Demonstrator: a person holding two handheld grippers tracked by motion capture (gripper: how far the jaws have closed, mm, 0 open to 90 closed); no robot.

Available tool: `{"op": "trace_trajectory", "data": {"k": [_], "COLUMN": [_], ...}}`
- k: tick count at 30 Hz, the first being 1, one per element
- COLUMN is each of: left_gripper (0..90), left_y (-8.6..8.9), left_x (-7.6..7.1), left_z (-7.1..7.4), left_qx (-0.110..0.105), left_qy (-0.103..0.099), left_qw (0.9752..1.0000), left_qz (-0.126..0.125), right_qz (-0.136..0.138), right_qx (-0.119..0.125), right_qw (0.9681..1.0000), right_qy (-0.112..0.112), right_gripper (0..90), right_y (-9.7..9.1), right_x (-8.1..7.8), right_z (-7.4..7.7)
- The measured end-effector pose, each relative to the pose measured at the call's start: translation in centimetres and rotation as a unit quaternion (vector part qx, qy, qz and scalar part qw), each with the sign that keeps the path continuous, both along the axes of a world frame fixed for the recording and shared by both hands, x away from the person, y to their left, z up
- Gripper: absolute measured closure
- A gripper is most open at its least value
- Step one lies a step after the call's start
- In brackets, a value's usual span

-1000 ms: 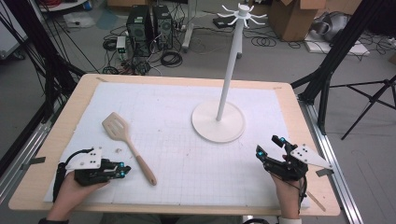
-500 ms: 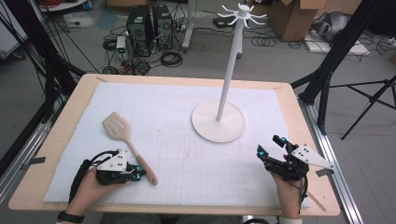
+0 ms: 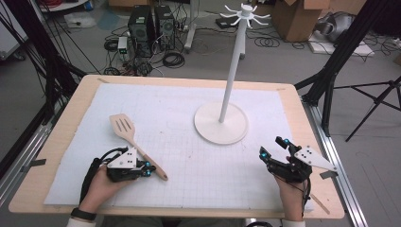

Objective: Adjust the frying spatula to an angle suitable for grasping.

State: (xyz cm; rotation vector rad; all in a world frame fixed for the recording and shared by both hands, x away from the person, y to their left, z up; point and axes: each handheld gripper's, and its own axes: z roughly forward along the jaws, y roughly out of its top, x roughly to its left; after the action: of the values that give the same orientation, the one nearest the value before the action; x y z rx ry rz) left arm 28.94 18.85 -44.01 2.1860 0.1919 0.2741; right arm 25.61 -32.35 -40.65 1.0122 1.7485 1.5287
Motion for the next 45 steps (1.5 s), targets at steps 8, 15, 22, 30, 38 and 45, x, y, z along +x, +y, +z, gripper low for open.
{"op": "trace_trajectory", "data": {"k": [8,15,22,30,38,45], "left_gripper": [89.8,89.8,89.9,89.8,89.6,72.3], "left_y": [-3.1,-5.7,-7.6,-8.9,-9.0,-7.7], "left_x": [1.4,3.0,4.3,6.2,7.1,6.1], "left_z": [0.0,0.1,-0.1,-0.2,-0.1,1.5], "left_qx": [0.014,0.021,0.026,0.016,0.019,-0.006], "left_qy": [-0.028,-0.035,-0.051,-0.047,-0.037,-0.041], "left_qw": [0.9989,0.9956,0.9896,0.9825,0.9820,0.9842], "left_qz": [0.035,0.085,0.132,0.179,0.184,0.172], "right_qz": [0.001,0.000,-0.001,-0.002,0.001,0.000], "right_qx": [-0.004,0.000,0.002,0.004,0.003,0.002], "right_qw": [1.0000,1.0000,1.0000,1.0000,1.0000,1.0000], "right_qy": [-0.001,-0.004,-0.005,-0.001,-0.001,0.002], "right_gripper": [25.2,25.2,25.3,25.3,25.2,25.2], "right_y": [0.3,0.1,0.0,-0.1,-0.1,-0.1], "right_x": [0.2,0.2,0.2,0.1,0.1,0.2], "right_z": [0.0,0.0,0.0,0.0,0.0,-0.1]}}
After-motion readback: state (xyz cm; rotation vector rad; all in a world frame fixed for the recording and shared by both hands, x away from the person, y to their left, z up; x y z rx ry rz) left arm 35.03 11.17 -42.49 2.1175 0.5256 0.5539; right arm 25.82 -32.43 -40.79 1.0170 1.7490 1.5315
